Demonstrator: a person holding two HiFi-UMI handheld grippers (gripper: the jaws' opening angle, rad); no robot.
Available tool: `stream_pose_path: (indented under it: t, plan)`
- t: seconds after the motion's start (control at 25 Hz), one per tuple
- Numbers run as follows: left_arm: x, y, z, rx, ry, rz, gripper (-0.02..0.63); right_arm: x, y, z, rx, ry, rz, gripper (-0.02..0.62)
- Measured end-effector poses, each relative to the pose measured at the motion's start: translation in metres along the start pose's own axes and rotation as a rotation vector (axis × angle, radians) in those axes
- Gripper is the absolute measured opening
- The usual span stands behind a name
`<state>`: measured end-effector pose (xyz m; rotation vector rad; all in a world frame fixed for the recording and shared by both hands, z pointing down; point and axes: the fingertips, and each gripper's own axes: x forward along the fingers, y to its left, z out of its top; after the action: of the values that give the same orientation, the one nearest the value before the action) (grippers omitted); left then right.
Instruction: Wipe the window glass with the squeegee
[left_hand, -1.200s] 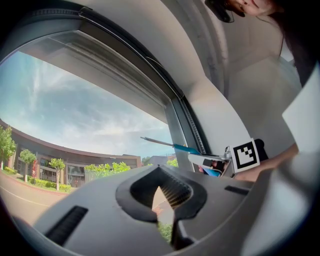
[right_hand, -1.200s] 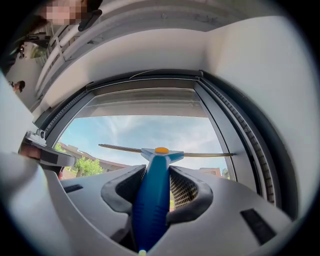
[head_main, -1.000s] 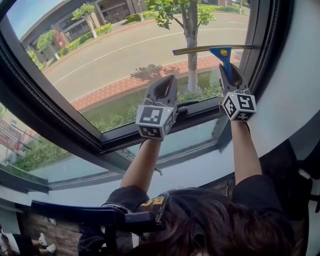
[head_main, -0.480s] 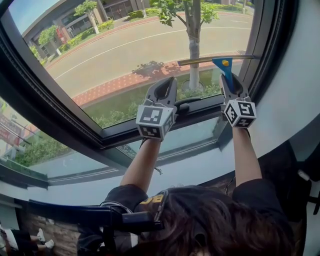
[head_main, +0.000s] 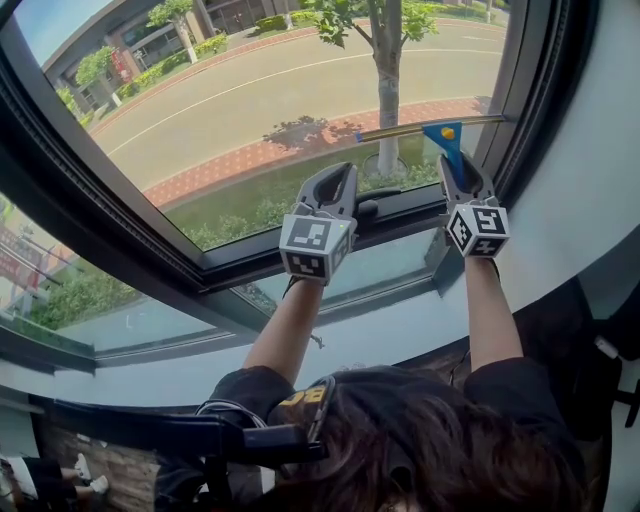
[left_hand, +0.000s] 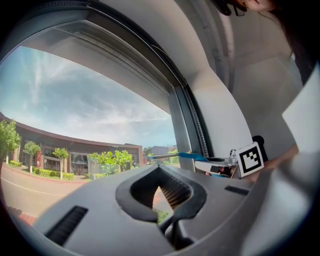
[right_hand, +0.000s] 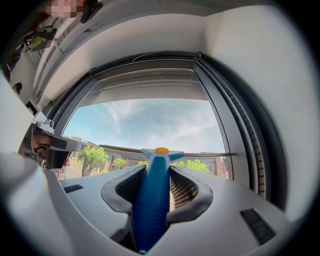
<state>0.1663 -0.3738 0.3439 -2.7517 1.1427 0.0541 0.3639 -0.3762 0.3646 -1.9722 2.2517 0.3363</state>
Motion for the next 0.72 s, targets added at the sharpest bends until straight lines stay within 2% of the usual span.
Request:
stream_pose_path:
  t: [0.72]
  plan:
    - [-0.015, 0.009, -0.031, -0.057, 0.064, 0.042, 0.002, -0.015, 0.005, -0.059, 0.003, 0.127, 0.006, 0.141]
